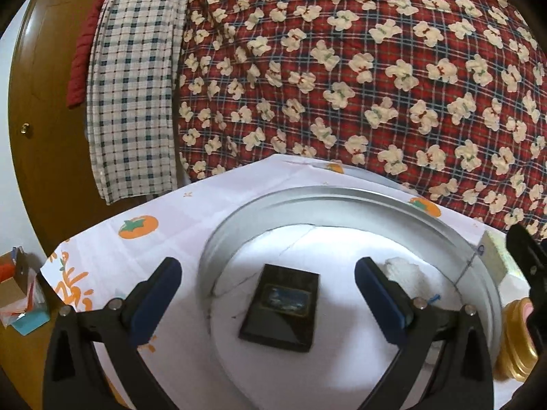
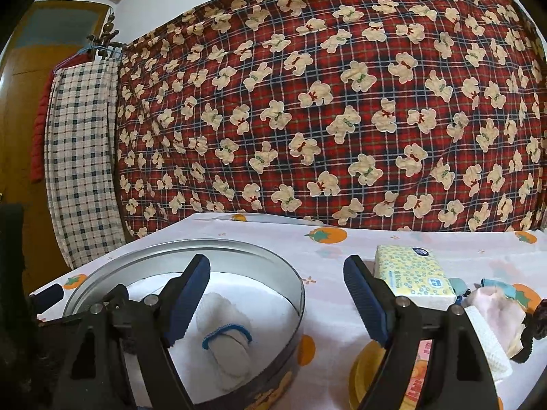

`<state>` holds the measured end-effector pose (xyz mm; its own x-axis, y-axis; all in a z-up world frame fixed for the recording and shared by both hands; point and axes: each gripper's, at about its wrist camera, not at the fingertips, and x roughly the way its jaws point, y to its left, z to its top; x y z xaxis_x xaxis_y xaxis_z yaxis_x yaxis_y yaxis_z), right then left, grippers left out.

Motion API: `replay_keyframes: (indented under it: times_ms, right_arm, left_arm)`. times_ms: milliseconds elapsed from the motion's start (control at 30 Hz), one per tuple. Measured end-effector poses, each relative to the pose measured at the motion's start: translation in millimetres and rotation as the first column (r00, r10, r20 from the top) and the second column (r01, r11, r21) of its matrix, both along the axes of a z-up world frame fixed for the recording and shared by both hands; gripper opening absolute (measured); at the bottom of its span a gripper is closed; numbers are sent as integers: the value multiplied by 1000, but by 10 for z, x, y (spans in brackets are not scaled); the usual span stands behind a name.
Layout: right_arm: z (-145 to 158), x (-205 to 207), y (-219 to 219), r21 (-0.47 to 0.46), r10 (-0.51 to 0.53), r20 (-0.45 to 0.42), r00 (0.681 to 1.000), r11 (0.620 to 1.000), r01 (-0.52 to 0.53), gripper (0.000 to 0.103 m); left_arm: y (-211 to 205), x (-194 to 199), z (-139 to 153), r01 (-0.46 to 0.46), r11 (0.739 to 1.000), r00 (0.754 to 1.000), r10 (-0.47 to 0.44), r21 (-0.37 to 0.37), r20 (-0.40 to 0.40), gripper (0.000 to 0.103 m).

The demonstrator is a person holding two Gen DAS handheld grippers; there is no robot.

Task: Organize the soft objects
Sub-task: 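Withdraw both tools from the tin back toward the soft items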

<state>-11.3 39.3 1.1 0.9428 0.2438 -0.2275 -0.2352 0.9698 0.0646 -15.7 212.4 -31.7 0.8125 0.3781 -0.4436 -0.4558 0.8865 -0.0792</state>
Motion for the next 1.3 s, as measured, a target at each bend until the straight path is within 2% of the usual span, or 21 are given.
replay_keyframes:
  times_ms: [233,367,500,700,833,1100,1300]
  right_arm:
    - [5,-48,-135,26,-28,11,1000,999,28,82]
    - [3,-58,-201,38,-32,3,999,999,32,82]
    - [6,-88,-275,52,-38,4,999,998,38,82]
    - [-7,-107,-522,124,-51,-17,999,991,53,82]
    - [-20,-129,-704,166,-72,-27,997,983,76,82]
    - [-17,-219,-977,167,-118,-22,993,979,120,82]
    - [-19,-297,-1206,182,-159,-21,987,970,160,82]
  left_arm:
    - [-199,1,34,34,998,999,-34,61,3,102]
    - [-230,-13,50,53,998,998,-54,36,13,102]
    - [-319,-8,65,71,996,997,-72,48,15,102]
    - [-484,-7,92,118,992,993,-119,37,24,102]
    - [-633,4,115,145,987,989,-146,66,16,102]
    - [-869,16,147,214,976,976,-215,40,29,102]
    - [-1119,-6,161,268,962,962,-270,59,34,102]
